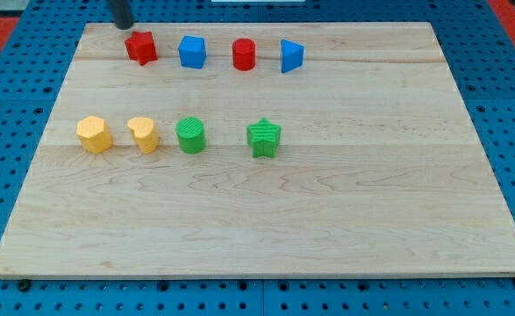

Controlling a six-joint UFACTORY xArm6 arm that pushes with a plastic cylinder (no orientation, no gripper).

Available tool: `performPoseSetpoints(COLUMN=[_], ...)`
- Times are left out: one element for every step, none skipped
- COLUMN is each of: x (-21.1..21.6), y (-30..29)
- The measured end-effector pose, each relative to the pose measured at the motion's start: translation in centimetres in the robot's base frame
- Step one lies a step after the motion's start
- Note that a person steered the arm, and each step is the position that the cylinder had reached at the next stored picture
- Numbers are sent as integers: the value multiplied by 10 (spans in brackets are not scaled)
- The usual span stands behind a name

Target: Slightly push the red circle towards the blue triangle

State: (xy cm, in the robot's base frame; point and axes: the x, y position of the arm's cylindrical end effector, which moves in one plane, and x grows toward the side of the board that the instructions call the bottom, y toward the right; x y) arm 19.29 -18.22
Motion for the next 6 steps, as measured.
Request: performPoseSetpoints(x=[0, 3, 27, 77, 92, 124], y=[82, 147, 148, 127, 125, 92])
